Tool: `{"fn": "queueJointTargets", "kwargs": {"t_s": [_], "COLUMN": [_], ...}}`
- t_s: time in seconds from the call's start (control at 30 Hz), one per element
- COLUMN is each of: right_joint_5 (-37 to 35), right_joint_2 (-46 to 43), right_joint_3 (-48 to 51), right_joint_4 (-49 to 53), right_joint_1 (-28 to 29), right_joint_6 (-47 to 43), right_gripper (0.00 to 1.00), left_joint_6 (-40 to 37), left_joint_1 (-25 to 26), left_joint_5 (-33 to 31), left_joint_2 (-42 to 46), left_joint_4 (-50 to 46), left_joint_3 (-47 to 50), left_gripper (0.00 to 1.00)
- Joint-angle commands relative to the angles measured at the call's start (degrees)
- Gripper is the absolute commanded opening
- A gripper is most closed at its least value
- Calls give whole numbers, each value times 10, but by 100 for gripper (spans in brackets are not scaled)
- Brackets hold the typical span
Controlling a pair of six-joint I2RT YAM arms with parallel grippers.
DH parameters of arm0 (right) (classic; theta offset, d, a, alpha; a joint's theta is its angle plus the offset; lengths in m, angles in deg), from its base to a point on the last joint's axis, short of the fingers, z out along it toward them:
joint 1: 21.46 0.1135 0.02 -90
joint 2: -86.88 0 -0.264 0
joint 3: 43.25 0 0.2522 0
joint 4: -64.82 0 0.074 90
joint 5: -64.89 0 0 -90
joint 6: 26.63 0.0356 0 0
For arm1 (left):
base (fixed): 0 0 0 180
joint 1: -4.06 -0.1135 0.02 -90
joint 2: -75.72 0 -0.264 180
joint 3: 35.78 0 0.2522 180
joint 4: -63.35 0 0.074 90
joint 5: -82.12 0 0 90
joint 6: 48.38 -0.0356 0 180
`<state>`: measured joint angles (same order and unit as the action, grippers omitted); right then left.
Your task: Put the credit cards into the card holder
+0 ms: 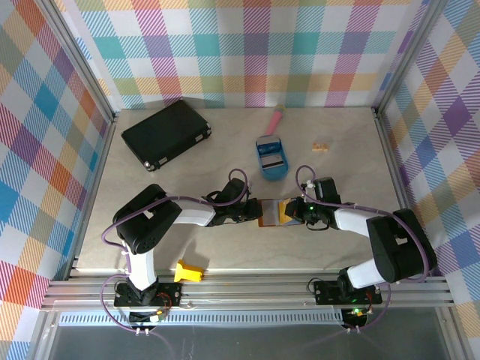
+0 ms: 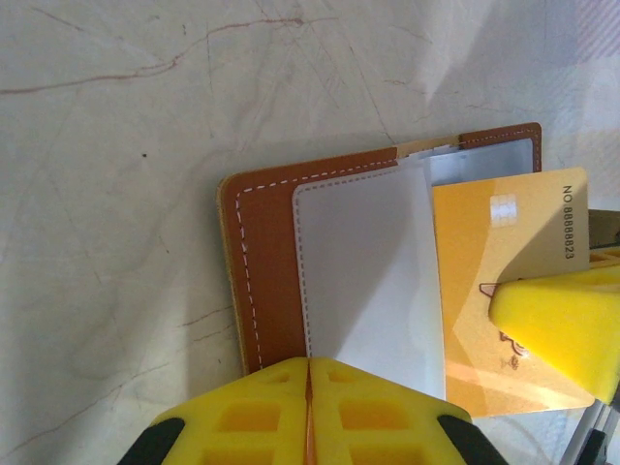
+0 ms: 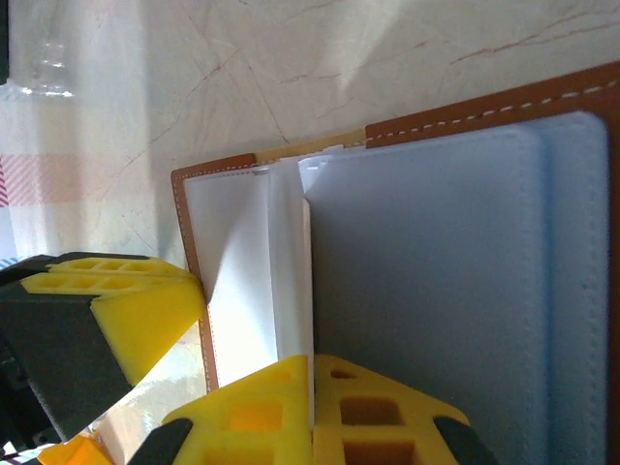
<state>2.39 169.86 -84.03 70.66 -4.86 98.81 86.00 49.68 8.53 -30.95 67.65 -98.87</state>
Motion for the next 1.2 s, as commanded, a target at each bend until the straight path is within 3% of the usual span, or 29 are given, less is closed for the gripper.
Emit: {"fn": "queueJointTargets", "kwargs": {"t_s": [0.0,1.17], "right_joint_5": [13,62], "right_joint_2": [9,63], "right_joint_3": [12,16], "right_joint_4": [-27,-94], "right_joint_1": [3,3], "right_joint_6": [8,9], "right_gripper": [0,0], "left_joint_6": [6,4], "left_joint_1": [4,5], "left_joint_5": [-6,-9], "left_joint_2": [-12,-16], "left_joint_4": [-27,-37], "left_joint_3": [-5,-8], "left_gripper": [9,9]}}
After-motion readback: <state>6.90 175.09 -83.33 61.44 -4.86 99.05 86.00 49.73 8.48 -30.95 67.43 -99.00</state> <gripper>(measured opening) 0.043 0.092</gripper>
